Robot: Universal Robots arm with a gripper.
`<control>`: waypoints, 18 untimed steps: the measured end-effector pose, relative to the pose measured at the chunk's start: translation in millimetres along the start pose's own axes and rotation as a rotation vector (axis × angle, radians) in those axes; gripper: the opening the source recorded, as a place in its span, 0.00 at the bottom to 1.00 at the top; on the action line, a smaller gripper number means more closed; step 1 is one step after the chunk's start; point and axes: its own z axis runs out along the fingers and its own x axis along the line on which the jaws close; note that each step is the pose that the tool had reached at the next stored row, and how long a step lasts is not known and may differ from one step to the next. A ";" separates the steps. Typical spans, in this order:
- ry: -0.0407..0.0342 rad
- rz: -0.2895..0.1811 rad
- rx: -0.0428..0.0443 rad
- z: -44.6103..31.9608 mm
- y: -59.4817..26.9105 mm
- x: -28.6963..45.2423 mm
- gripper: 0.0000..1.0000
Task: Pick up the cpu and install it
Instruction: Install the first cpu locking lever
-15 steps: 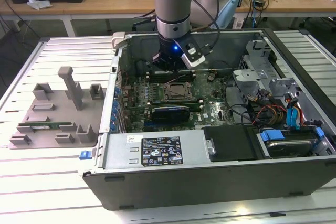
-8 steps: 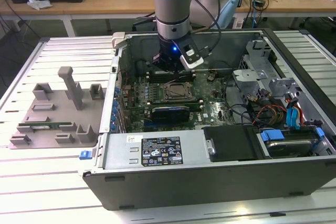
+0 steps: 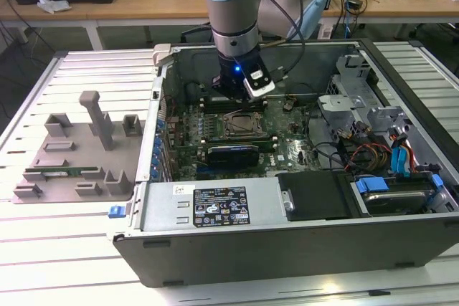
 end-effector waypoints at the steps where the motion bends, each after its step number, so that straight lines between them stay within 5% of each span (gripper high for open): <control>1: -0.0025 0.001 -0.0003 0.1 -0.1 0.7 0.11; 11: -0.0111 0.035 0.0042 2.4 3.3 11.3 0.11; 12: -0.0142 0.051 0.0066 3.2 4.8 12.9 0.11; 15: -0.0423 0.166 0.0238 6.6 5.4 13.6 0.11; 18: -0.0451 0.182 0.0248 6.6 6.0 16.0 0.11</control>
